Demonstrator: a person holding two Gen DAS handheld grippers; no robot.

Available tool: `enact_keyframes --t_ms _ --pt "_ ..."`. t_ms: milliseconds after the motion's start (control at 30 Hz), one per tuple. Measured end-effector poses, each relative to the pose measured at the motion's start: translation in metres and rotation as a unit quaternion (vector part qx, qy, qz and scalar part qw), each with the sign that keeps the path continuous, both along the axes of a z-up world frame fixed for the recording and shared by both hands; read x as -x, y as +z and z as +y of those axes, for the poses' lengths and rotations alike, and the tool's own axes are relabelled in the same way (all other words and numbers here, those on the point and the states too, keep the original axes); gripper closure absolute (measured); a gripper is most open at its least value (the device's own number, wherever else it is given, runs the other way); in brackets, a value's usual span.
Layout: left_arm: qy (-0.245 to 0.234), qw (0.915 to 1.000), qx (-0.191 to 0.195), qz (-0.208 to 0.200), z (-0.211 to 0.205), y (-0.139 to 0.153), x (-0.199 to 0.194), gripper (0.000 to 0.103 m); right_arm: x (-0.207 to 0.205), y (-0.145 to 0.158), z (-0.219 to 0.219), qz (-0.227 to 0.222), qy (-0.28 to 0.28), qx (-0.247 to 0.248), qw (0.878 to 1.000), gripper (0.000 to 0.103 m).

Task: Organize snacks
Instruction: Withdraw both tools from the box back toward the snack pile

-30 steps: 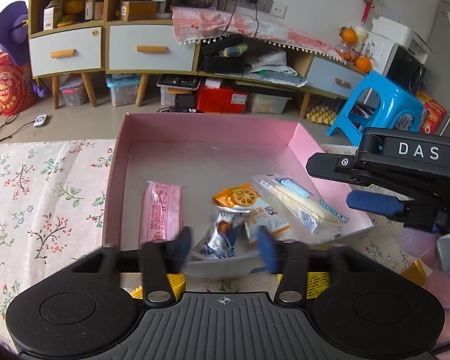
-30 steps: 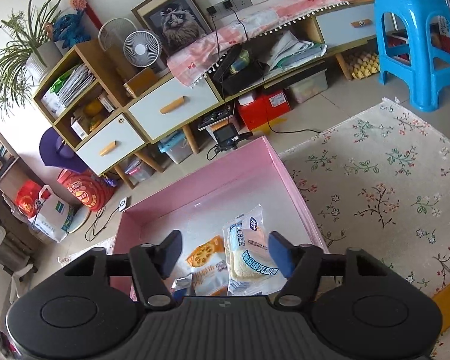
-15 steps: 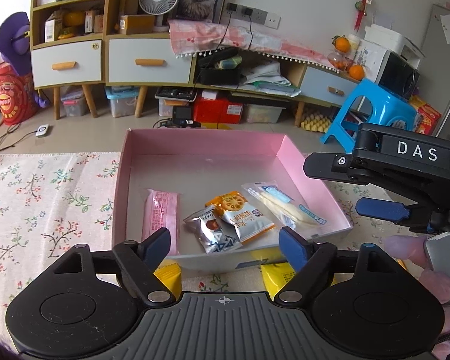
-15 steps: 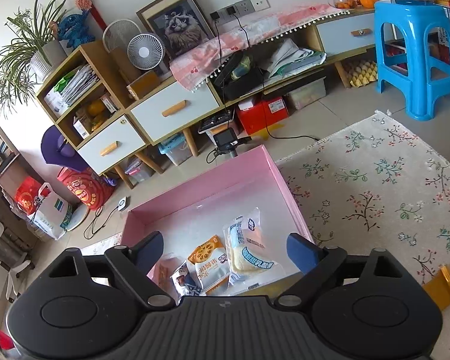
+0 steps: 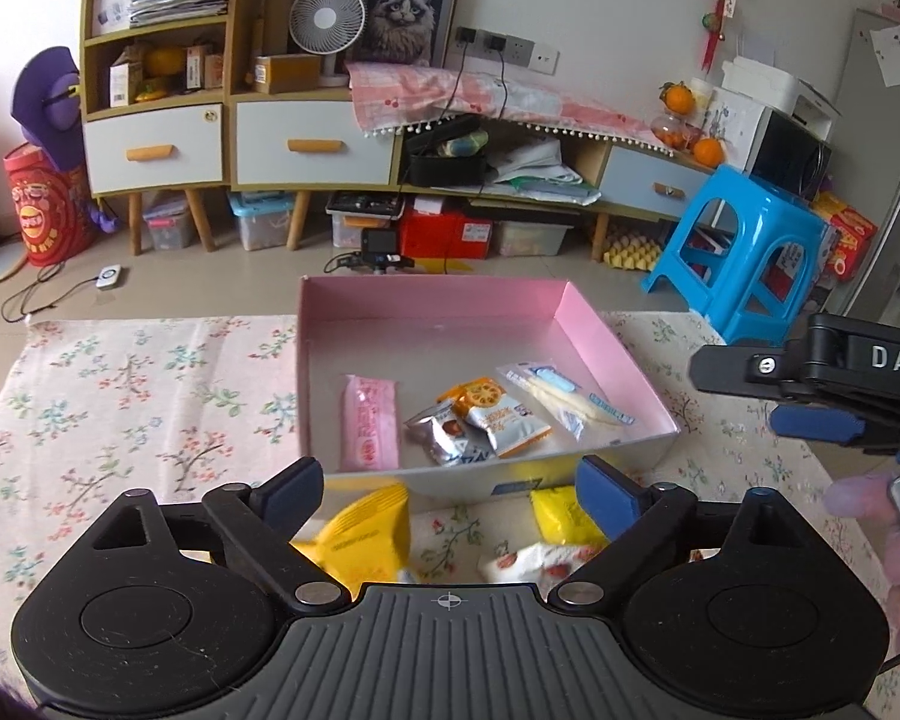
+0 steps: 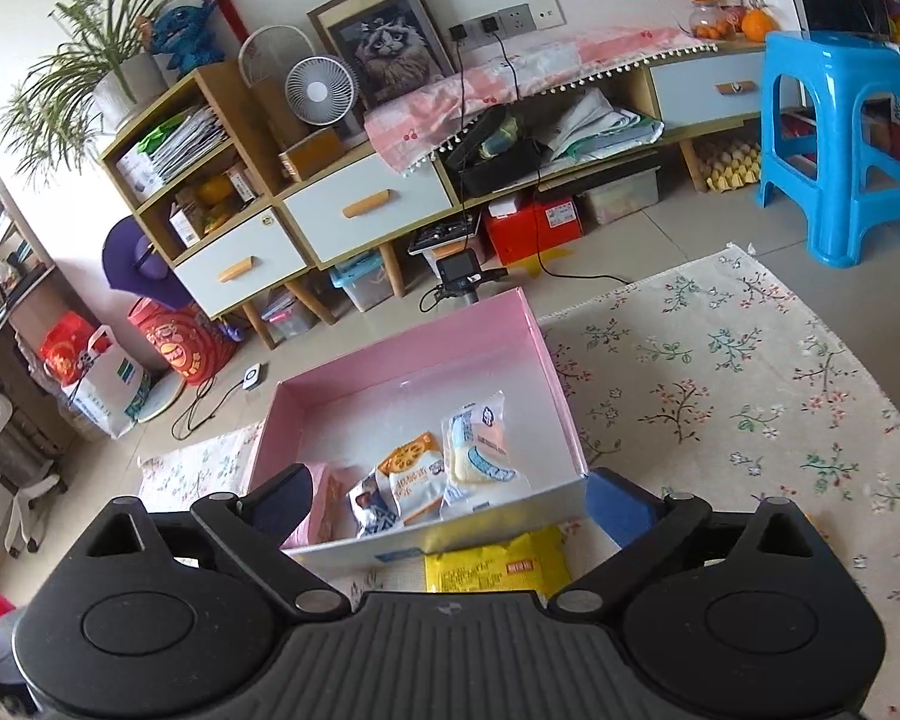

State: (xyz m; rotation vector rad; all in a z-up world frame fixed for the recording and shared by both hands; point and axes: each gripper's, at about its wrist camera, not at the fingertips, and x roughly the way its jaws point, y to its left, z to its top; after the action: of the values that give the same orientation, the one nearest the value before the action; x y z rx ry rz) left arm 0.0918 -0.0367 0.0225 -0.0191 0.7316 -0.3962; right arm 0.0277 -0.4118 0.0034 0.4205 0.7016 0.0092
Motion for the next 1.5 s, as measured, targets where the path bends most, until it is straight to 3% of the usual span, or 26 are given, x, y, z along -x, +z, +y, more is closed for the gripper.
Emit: enact_keyframes --t_ms 267,400,667,933,1300,1500 --pt "-0.004 0.9999 -0.009 0.006 0.014 -0.001 0.022 0.007 0.021 0.007 0.000 -0.013 0.015 0.023 1.000 0.010" --pt "-0.015 0.9996 -0.023 0.003 0.019 -0.006 0.034 0.007 0.031 0.002 0.009 -0.034 0.036 0.061 0.997 0.010" --pt "-0.029 0.9986 -0.043 0.001 0.033 -0.015 0.053 0.005 0.064 -0.010 0.038 -0.075 0.140 0.179 0.971 0.010" --pt "-0.027 0.9981 -0.055 0.002 0.056 -0.029 0.070 0.005 0.086 -0.019 0.038 -0.059 0.180 0.153 0.970 0.010" --pt "-0.042 0.9954 -0.086 0.006 0.077 -0.057 0.082 0.005 0.102 -0.042 0.045 -0.030 0.191 0.166 0.967 0.010" --pt "-0.058 0.9935 -0.097 -0.015 0.080 -0.064 0.079 0.005 0.102 -0.047 0.068 -0.025 0.220 0.171 0.960 0.010"
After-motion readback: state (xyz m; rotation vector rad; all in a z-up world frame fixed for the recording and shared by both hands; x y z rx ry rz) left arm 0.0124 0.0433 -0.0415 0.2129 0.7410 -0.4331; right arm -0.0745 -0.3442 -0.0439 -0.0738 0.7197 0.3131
